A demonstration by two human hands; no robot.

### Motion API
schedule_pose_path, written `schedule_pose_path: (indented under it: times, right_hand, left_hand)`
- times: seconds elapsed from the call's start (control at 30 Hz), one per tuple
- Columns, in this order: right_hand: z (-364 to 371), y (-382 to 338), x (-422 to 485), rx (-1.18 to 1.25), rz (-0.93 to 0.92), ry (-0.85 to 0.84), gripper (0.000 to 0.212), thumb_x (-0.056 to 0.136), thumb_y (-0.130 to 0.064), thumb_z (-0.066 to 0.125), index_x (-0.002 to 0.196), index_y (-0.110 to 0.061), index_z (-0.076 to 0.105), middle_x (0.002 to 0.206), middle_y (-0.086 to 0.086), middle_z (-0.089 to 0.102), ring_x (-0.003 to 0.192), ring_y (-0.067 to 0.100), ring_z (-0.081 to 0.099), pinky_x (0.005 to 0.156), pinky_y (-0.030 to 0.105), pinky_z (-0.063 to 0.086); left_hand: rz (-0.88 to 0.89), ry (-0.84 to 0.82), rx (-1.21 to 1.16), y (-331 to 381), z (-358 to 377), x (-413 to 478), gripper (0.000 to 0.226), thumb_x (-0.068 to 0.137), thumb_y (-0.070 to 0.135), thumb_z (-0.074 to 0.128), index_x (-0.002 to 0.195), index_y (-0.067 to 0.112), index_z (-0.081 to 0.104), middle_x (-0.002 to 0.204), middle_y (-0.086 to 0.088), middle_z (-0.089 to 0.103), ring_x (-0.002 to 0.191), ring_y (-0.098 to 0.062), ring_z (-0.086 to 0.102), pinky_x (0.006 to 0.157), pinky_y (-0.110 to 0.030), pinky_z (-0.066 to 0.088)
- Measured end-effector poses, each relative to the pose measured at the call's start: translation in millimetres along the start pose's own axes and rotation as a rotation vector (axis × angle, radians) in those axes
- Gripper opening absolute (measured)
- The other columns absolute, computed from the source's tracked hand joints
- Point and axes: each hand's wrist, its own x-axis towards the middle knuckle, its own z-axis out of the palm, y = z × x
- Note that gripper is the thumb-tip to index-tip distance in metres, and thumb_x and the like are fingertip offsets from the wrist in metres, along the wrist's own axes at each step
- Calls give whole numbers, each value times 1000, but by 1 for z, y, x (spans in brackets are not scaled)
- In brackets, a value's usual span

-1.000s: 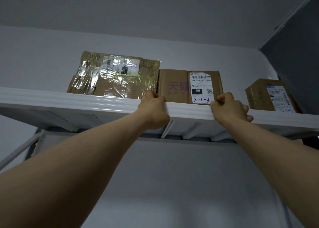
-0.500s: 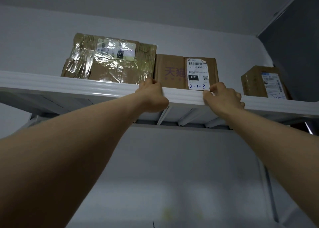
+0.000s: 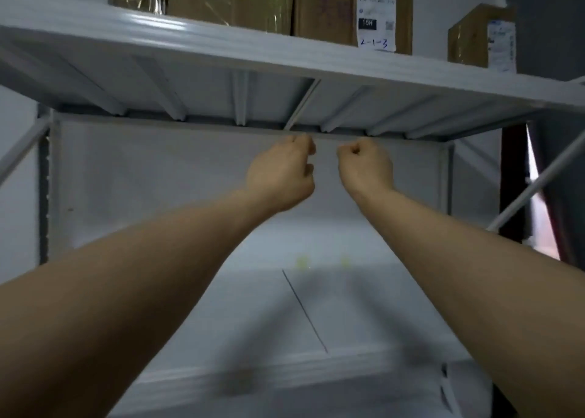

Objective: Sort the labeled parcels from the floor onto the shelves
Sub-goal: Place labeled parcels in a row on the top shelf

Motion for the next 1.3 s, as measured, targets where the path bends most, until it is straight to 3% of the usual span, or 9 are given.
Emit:
schedule_pose_path:
  times: [0.17, 0.33, 0.47, 0.63, 0.73, 0.83, 1.0, 1.13, 1.3]
  right_hand:
    - [27, 10, -89, -37, 68, -64, 28, 100, -30, 48, 82, -11, 57, 78, 1, 56, 71, 21, 52, 65, 36, 43]
    - [40, 26, -187, -50, 117, -77, 40, 96, -34, 50, 67, -6, 50, 63, 4, 50, 58, 15, 42, 57, 34, 35]
    - [50, 51, -263, -9, 345, -68, 43, 92, -29, 54, 65, 4, 56, 67, 24, 57, 58, 24, 46, 58, 39, 42]
    - [56, 101, -367, -72, 590, -134, 40, 89, -18, 54, 51, -10, 44, 57, 12, 41, 53, 19, 33, 55, 34, 29]
    - [50, 129, -422, -154, 768, -167, 40, 92, -22, 54, 66, 7, 60, 61, 13, 51, 54, 21, 40, 54, 32, 33]
    - [38, 161, -473, -172, 1032, -238, 36, 96, -26, 55, 68, -5, 60, 61, 7, 57, 51, 19, 47, 49, 24, 39]
    - [12, 210, -552, -214, 1451, -433, 21, 100, -21, 55, 85, -8, 61, 85, 14, 62, 74, 23, 56, 76, 38, 53]
    - [-15, 241, -609, -159, 1667, -401, 21, 98, -16, 59, 80, -7, 58, 74, 13, 55, 62, 21, 50, 62, 35, 46]
    - [-40, 286, -662, -164, 1800, -350, 18, 98, -26, 59, 103, -9, 58, 75, 11, 53, 61, 20, 46, 63, 32, 40]
  left_hand:
    - [-86, -167, -135, -17, -1, -75, 19, 96, 27, 50, 98, 16, 65, 93, -2, 68, 83, -24, 62, 74, -37, 53]
    - [-96, -298, -309, -20, 7, -169, 20, 93, 30, 52, 78, 21, 61, 67, 13, 55, 65, -10, 52, 54, -24, 35]
    - [-179, -521, -442, -19, 28, -253, 21, 93, 24, 54, 81, 11, 66, 72, 8, 61, 66, -9, 54, 55, -22, 38]
    - [-305, -812, -544, -29, 62, -341, 19, 93, 20, 58, 90, 8, 72, 68, 7, 63, 69, -12, 63, 64, -24, 50]
    - [-308, -987, -596, -28, 82, -381, 19, 93, 21, 60, 96, 8, 73, 70, 3, 68, 65, -7, 65, 59, -19, 47]
    - [-340, -1146, -650, -20, 105, -421, 17, 94, 22, 60, 95, 8, 71, 68, 3, 69, 54, -2, 60, 53, -17, 46]
    - [-418, -1420, -713, -2, 144, -493, 19, 97, 19, 57, 101, 4, 67, 76, -3, 70, 59, -11, 63, 49, -20, 48]
    - [-519, -1568, -711, 8, 179, -557, 25, 98, 13, 53, 104, -7, 67, 95, -23, 71, 75, -26, 64, 73, -42, 59]
    - [-643, -1729, -647, 16, 213, -640, 22, 92, 6, 50, 83, -2, 67, 76, -20, 65, 64, -25, 60, 59, -34, 51]
